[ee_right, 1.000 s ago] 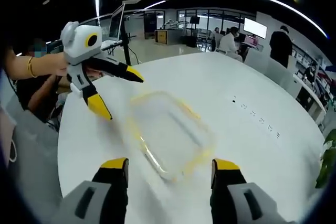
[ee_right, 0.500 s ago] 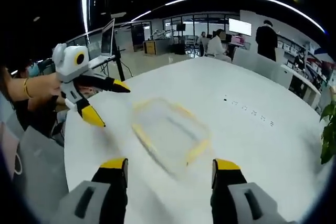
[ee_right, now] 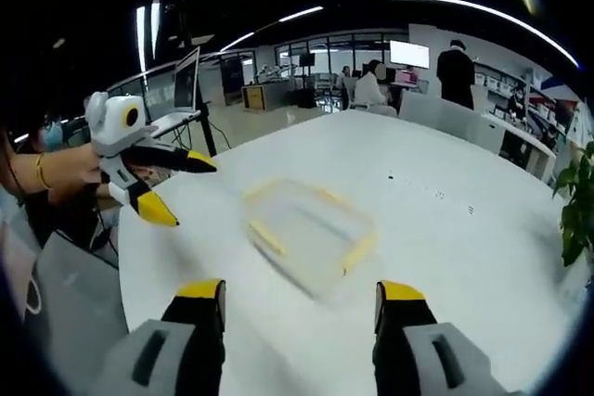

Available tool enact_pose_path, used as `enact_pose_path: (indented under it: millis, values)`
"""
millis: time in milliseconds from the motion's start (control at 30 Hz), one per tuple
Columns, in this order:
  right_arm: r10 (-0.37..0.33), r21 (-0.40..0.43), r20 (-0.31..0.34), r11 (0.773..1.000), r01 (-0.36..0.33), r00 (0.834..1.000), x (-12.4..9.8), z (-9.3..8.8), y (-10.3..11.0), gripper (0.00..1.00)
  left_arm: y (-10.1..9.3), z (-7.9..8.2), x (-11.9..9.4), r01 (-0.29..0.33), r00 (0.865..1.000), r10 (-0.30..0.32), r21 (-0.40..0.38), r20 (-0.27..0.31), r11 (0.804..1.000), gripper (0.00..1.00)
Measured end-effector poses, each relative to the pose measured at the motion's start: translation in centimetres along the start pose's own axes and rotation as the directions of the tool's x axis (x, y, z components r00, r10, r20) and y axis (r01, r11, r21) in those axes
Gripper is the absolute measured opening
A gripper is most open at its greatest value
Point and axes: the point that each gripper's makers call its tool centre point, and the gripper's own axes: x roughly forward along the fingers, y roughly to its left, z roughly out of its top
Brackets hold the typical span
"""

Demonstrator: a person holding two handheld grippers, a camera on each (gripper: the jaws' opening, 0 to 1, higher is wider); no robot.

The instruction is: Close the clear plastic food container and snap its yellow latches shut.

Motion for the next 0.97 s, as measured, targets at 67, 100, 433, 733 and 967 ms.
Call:
enact_pose_path:
  millis: [67,100,433,733,967]
  values:
    - [-0.003,0.019,0.013,1.000,0.002,1.000,-0.2,-0.2,0.2,0.64,-0.2,-0.1,-0.4,0.000,1.000,0.000,-0.016,0.012,1.000,0.70]
    - [0.018,0.051,0.037,0.999,-0.020,0.999,-0.2,-0.1,0.8,0.64,-0.4,-0.1,-0.7,0.002,1.000,-0.002,-0.030,0.025,1.000,0.70]
    - [0.012,0.126,0.087,0.992,-0.023,0.996,-1.1,-0.8,2.5,0.64,-0.2,-2.3,-2.6,-0.046,0.998,0.052,-0.117,0.047,0.992,0.69]
    - [-0.034,0.150,0.123,0.989,0.016,0.992,-1.5,-1.4,3.2,0.63,-0.6,-2.9,-3.5,-0.060,0.995,0.070,-0.138,0.073,0.989,0.68]
    - [-0.102,0.164,0.153,0.984,0.077,0.983,-2.1,-1.9,3.0,0.63,0.1,-2.3,-4.2,-0.105,0.985,0.122,-0.138,0.119,0.985,0.69]
